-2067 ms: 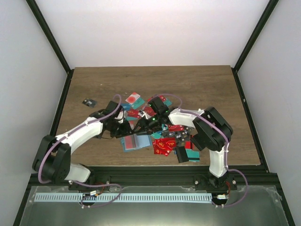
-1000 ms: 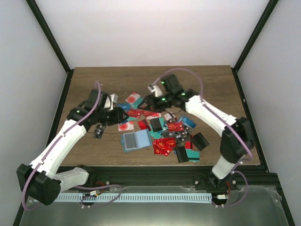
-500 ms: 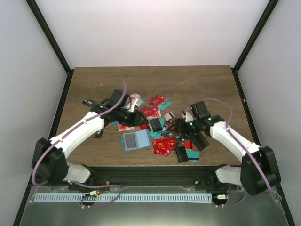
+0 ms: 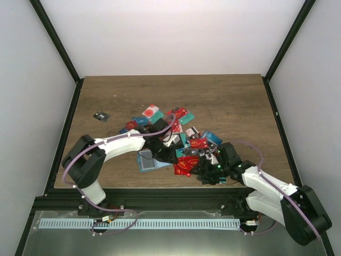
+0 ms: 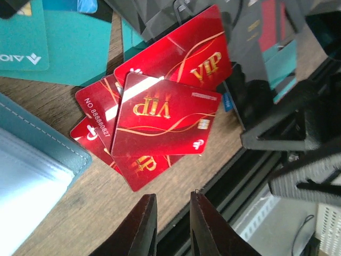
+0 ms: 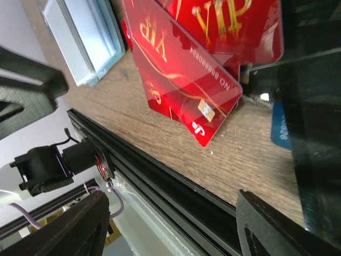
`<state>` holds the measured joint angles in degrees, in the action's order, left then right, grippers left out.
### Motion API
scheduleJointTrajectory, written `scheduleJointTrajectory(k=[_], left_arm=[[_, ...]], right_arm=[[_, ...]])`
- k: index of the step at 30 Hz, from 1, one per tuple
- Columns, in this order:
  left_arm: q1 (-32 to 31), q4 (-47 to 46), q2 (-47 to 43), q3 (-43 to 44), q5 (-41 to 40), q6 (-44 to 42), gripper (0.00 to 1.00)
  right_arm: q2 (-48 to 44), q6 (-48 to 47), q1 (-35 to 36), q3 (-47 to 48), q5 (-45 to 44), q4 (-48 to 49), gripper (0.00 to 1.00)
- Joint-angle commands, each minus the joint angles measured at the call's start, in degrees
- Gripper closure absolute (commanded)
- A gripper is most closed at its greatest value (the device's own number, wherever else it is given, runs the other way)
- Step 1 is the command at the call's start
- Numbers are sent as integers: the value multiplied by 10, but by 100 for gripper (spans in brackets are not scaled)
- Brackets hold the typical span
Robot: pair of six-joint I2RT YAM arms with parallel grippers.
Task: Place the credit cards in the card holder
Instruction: Pick up the credit card from the center of the board.
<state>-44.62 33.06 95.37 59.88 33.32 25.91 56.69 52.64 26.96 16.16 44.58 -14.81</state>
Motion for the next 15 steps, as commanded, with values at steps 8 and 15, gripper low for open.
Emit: scheduleJointTrajectory(k=[8,15], left_arm=[[-11,-28,86,22,-34,-14,82],[-10,-31,109,44,-41,-18,82]], right_arm=[[-1,142,63,-69,-62,188,35],[6,174,63,-94,-94,227,37]])
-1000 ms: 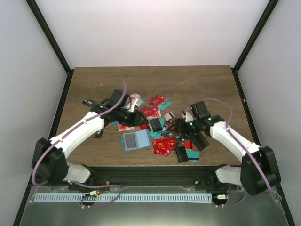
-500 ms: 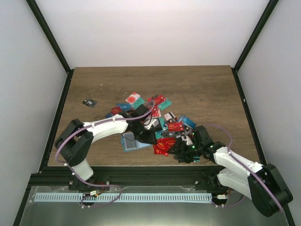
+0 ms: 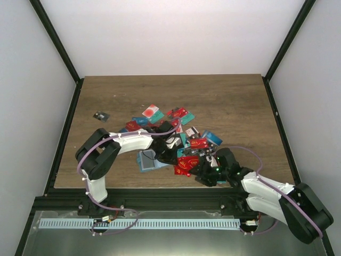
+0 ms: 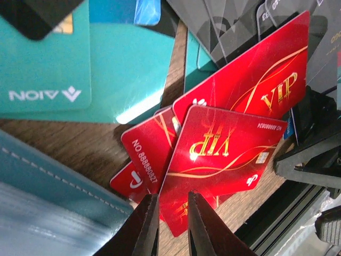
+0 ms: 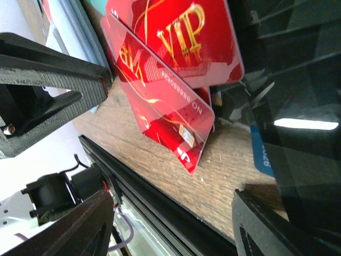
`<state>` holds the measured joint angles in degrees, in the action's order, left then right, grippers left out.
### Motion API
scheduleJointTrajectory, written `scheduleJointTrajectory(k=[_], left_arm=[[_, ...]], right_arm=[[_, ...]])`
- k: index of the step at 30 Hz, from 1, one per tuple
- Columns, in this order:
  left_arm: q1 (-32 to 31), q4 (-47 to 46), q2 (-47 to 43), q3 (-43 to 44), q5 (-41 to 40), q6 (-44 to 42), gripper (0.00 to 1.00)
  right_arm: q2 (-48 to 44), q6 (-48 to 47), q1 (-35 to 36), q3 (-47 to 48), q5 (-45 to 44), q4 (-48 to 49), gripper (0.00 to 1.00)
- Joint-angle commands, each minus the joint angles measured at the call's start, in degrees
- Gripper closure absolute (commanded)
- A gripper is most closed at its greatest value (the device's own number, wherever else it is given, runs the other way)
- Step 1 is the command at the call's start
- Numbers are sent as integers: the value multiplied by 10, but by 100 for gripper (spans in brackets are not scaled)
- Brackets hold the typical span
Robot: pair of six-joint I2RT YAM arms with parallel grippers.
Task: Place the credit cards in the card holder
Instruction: Pick up the credit card from the center of the board.
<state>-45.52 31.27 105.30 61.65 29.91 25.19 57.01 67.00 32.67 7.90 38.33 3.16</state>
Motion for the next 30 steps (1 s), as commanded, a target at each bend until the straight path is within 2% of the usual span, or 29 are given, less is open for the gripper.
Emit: scheduleJointTrajectory(k=[1,12,21,30], left_arm=[[-2,-11,13,30,-9,-12,82],[-2,-10,49,31,-12,-33,83],[-2,-36,64,-3,9,-31,83],[-3,-54,62,-35,17,-25,84]], right_arm=[[5,35,6,-15,-36,54,38],[29,59,6,-28,-74,85,41],[82,45,6,-40,-58,143,42],[118,34,6,-35,-47,174,51]])
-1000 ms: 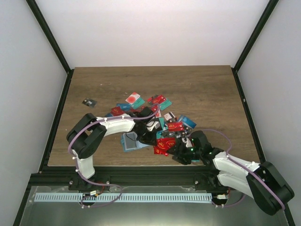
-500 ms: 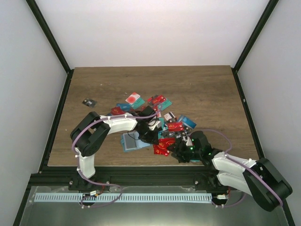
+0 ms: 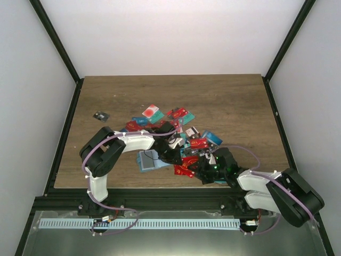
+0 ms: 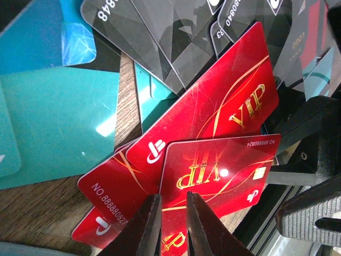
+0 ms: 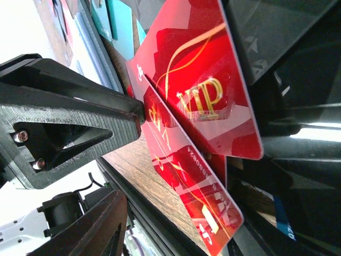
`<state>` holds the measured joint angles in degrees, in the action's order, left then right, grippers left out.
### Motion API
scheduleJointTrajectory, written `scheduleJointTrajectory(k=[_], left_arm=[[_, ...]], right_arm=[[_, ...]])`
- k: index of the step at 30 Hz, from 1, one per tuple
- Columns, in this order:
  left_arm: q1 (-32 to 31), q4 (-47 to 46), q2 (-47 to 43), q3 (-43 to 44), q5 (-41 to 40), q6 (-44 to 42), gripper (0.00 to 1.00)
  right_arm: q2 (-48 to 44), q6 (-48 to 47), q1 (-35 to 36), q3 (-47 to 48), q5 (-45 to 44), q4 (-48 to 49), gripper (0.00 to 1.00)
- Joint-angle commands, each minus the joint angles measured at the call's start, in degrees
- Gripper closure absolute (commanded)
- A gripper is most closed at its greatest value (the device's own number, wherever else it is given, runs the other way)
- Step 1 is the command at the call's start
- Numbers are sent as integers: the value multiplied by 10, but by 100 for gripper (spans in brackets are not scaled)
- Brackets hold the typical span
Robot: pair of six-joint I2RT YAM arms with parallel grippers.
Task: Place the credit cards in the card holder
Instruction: Pick up the credit card from the center of the board.
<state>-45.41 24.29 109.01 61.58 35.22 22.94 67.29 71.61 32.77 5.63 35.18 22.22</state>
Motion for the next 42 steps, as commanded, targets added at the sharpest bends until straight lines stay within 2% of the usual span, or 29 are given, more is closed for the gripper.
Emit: scheduleJointTrajectory(k=[1,8,18,27,34,42], left_arm=[[-4,14,24,-36,-36,-2,84],[-4,9,20,-42,-38,1,84],[-3,23,-28,-33,-52,17,83],[4,64,-95,0,-83,33,79],[27,101,-141,30,-102,37,73],[78,156,-198,95,-115,38,49]], right_arm=[[16,-12,5,-12,-15,-16,53],[10,-15,5,-9,-20,-40,71],[-41,-31,5,3,-26,-124,99],[-125,-54,5,43,-30,-218,99],[-137,-84,5,109,-40,-274,99],[-100,-119,2,224,-78,-336,99]])
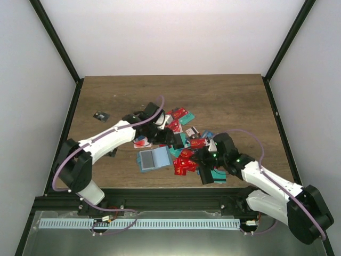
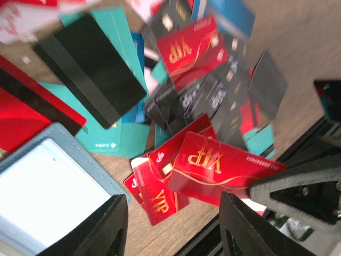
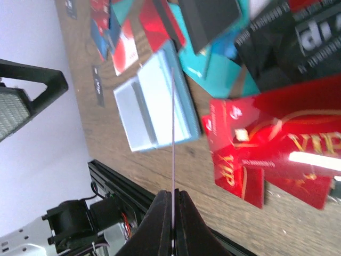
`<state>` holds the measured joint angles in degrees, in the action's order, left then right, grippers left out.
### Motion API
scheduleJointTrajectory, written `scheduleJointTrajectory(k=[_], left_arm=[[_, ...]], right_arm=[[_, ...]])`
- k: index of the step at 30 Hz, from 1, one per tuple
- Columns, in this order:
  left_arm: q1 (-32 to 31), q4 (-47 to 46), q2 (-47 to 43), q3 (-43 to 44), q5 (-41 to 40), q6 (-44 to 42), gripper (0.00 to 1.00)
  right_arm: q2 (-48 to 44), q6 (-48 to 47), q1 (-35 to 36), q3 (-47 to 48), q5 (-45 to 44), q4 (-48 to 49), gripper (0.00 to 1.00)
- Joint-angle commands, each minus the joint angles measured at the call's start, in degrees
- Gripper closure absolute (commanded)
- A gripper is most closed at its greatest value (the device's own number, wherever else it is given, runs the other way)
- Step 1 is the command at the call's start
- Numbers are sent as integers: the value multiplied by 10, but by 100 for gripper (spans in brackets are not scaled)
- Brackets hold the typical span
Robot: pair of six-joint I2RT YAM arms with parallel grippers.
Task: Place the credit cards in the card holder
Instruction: Pick up the credit card from the center of the board.
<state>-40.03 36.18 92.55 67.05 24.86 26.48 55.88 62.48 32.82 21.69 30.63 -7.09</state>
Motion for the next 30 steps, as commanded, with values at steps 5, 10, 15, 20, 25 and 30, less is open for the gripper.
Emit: scheduleJointTrajectory(k=[5,10,15,20,25,30], left_arm=[[68,34,-68,68,13,43,42],[103,-26,-116,54,54,121,41],[132,-162,-177,-17,111,239,38],[136,-240,-209,-54,121,295,37],[136,-320,-229,-88,120,347,37],[136,-383,-241,-116,111,382,37]], right_arm=[[37,-8,-10,129,-60,-51,99],[48,49,-17,164,-80,-1,99],[48,125,-18,163,-90,98,99],[51,179,-17,160,-92,184,99],[54,207,-17,156,-88,273,99],[51,215,-14,143,-93,352,99]])
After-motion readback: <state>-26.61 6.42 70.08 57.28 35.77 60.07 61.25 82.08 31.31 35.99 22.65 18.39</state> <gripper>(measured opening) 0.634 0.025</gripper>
